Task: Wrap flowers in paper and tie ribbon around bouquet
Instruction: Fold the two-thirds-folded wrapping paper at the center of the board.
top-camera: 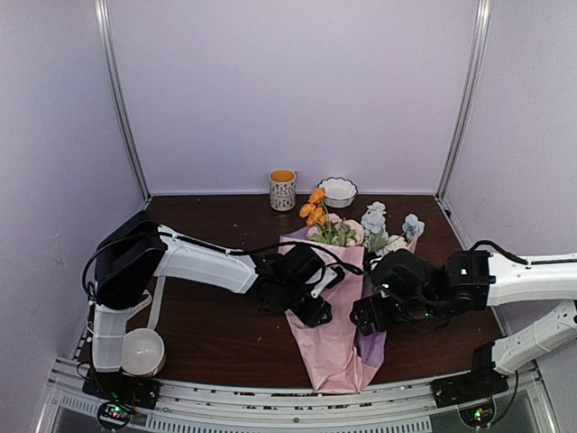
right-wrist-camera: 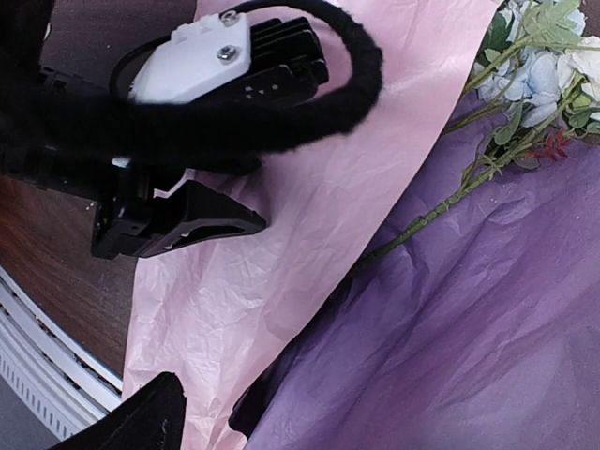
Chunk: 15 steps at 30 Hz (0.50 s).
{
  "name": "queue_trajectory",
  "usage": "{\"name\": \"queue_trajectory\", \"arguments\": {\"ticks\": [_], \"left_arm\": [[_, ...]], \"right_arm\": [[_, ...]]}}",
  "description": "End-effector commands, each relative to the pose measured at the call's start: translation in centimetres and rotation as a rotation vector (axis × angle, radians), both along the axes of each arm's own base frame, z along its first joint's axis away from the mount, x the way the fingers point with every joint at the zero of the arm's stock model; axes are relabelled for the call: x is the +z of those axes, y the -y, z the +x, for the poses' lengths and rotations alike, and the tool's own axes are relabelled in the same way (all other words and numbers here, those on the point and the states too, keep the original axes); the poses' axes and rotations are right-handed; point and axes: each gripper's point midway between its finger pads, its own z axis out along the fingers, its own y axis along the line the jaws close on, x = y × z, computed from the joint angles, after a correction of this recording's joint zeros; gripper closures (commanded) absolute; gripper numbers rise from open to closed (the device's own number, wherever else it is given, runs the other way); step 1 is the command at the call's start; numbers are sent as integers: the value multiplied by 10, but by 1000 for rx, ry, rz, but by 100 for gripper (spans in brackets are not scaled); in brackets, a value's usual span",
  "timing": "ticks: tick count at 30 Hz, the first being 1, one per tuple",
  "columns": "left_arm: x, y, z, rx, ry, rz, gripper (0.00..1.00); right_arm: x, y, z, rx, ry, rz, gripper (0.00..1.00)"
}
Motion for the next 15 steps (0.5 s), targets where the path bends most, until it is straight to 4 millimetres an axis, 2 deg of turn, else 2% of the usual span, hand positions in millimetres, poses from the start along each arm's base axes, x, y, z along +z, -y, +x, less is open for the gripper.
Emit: {"name": "queue_trajectory", "arguments": {"ticks": [1, 3, 6, 7, 12, 15], "left_arm": [[-28, -7, -10, -9, -42, 60, 52], [-27, -7, -10, -11, -44, 59, 52], [-27, -6, -10, -12, -41, 59, 52], [-26, -6, -10, -11, -40, 59, 52], [-26, -5, -8, -11, -37, 55, 52], [-22, 0, -10, -13, -44, 23, 52]], "right_arm": [[-8, 14, 7, -145, -52, 5, 14], [-7, 20, 10, -173, -42, -16, 32], [2, 19, 11, -173, -30, -10, 67], [7, 18, 12, -169, -24, 0, 74], [34, -2, 14, -119, 23, 95, 90], [41, -23, 15, -76, 21, 177, 100]]}}
